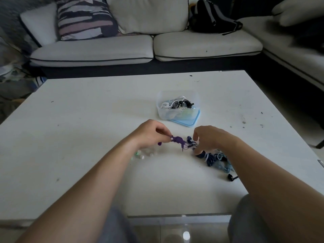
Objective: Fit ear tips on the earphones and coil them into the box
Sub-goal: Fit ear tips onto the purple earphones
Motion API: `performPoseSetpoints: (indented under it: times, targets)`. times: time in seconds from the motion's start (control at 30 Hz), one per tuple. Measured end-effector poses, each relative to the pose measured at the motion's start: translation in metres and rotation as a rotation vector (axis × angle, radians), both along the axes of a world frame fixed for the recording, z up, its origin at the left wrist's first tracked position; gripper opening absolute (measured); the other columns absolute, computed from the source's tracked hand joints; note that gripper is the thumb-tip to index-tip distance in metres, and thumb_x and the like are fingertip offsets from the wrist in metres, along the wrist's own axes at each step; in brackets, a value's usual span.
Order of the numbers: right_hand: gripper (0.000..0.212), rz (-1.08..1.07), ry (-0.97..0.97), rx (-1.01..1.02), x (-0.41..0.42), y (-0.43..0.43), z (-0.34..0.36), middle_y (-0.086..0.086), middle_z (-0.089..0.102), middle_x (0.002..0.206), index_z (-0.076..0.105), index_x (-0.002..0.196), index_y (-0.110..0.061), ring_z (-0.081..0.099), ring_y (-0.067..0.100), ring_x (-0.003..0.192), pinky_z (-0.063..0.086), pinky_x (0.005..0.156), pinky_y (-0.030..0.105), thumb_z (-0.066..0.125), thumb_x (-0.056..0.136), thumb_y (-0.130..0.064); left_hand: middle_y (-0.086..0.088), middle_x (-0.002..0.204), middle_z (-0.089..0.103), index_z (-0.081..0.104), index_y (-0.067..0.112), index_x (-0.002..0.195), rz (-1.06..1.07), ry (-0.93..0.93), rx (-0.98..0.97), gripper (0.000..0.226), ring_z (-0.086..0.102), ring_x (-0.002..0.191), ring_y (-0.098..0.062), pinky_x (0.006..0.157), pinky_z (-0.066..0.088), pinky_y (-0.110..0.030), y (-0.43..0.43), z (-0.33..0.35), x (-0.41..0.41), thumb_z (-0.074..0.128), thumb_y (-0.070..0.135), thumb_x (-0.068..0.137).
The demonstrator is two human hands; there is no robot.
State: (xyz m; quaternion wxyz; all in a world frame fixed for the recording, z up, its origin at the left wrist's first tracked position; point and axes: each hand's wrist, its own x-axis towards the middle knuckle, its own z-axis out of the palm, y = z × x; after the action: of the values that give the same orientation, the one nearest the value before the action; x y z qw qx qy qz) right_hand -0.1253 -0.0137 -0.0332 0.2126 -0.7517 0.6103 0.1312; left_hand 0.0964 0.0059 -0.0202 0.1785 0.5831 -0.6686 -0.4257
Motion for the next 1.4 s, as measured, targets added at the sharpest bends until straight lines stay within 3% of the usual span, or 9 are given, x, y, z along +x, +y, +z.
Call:
performPoseSetpoints:
  times: [0.07, 0.2, 0.4, 0.6, 0.8, 0.97, 1.1, 1.23, 1.4]
  targets:
    - [0.063, 0.027, -0.094, -0.007, 0.002, -0.002, 0.004, 0.0, 0.058, 0.126, 0.054, 0.131, -0.021, 0.055, 0.02, 0.113, 0.048, 0.095, 0.036, 0.082, 0.076, -0.035, 0.009, 0.064, 0.068, 0.077, 0.019, 0.085, 0.031, 0.063, 0.031, 0.003, 0.055, 0.059, -0.002, 0.055, 0.039, -0.016, 0.0, 0.004, 0.005, 0.075, 0.019, 0.083]
    - [0.065, 0.047, -0.549, 0.113, 0.011, 0.002, 0.01, -0.01, 0.055, 0.13, 0.051, 0.134, -0.033, 0.055, 0.01, 0.114, 0.046, 0.087, 0.02, 0.082, 0.077, -0.023, 0.005, 0.069, 0.068, 0.078, 0.024, 0.087, 0.096, 0.096, 0.083, 0.008, 0.053, 0.063, -0.004, 0.059, 0.036, -0.024, -0.002, 0.005, 0.009, 0.075, 0.029, 0.084]
    - [0.023, -0.171, -0.93, 0.167, 0.04, 0.009, 0.007, 0.015, 0.073, 0.097, 0.069, 0.102, -0.011, 0.065, 0.017, 0.073, 0.049, 0.067, 0.034, 0.073, 0.09, -0.03, 0.008, 0.075, 0.07, 0.077, 0.018, 0.088, 0.134, 0.172, 0.133, 0.01, 0.061, 0.074, -0.007, 0.068, 0.039, -0.027, 0.0, 0.007, 0.006, 0.068, 0.023, 0.085]
    - [0.012, -0.335, -1.095, 0.118, 0.049, 0.006, 0.001, 0.007, 0.072, 0.077, 0.07, 0.09, -0.009, 0.065, 0.014, 0.063, 0.05, 0.059, 0.024, 0.065, 0.095, -0.018, -0.001, 0.085, 0.069, 0.072, 0.016, 0.102, 0.283, 0.438, 0.294, 0.012, 0.069, 0.077, -0.018, 0.068, 0.053, -0.027, -0.005, 0.004, 0.013, 0.067, 0.02, 0.092]
    - [0.012, -0.525, -1.177, 0.183, 0.052, 0.0, -0.005, 0.007, 0.062, 0.086, 0.062, 0.099, -0.008, 0.063, 0.017, 0.068, 0.052, 0.058, 0.029, 0.069, 0.09, -0.013, -0.011, 0.093, 0.072, 0.068, 0.004, 0.103, 0.292, 0.656, 0.307, 0.017, 0.071, 0.083, -0.021, 0.077, 0.059, -0.023, -0.007, 0.003, 0.02, 0.065, -0.004, 0.089]
    - [0.018, -0.486, -1.233, 0.066, 0.063, 0.004, -0.003, 0.006, 0.059, 0.087, 0.055, 0.097, -0.012, 0.06, 0.015, 0.065, 0.049, 0.054, 0.025, 0.07, 0.087, -0.007, -0.009, 0.084, 0.07, 0.067, 0.004, 0.092, 0.374, 0.708, 0.214, 0.012, 0.072, 0.073, -0.017, 0.069, 0.057, -0.019, -0.009, 0.003, 0.018, 0.069, -0.005, 0.084]
    - [0.033, -0.422, -1.355, 0.087, 0.07, 0.009, 0.001, 0.011, 0.061, 0.086, 0.057, 0.115, -0.017, 0.055, 0.018, 0.058, 0.044, 0.051, 0.027, 0.067, 0.087, -0.002, -0.004, 0.073, 0.071, 0.065, 0.009, 0.086, 0.378, 0.676, 0.199, 0.009, 0.069, 0.065, -0.011, 0.062, 0.054, -0.016, -0.007, 0.006, 0.016, 0.072, 0.003, 0.084]
    - [0.009, -0.374, -1.346, 0.052, 0.07, 0.009, 0.002, 0.003, 0.061, 0.076, 0.067, 0.097, -0.013, 0.053, 0.016, 0.051, 0.043, 0.05, 0.027, 0.072, 0.09, -0.013, -0.003, 0.072, 0.07, 0.066, 0.01, 0.08, 0.461, 0.698, 0.19, 0.01, 0.068, 0.065, -0.01, 0.063, 0.055, -0.016, -0.009, 0.007, 0.018, 0.075, 0.008, 0.082]
    - [0.007, -0.368, -1.308, 0.05, 0.068, 0.009, 0.006, 0.004, 0.066, 0.078, 0.065, 0.09, -0.016, 0.052, 0.014, 0.052, 0.04, 0.047, 0.023, 0.071, 0.091, -0.014, -0.01, 0.082, 0.075, 0.072, 0.0, 0.093, 0.425, 0.774, 0.227, 0.008, 0.073, 0.077, -0.014, 0.069, 0.056, -0.015, -0.008, 0.008, 0.02, 0.064, -0.002, 0.09]
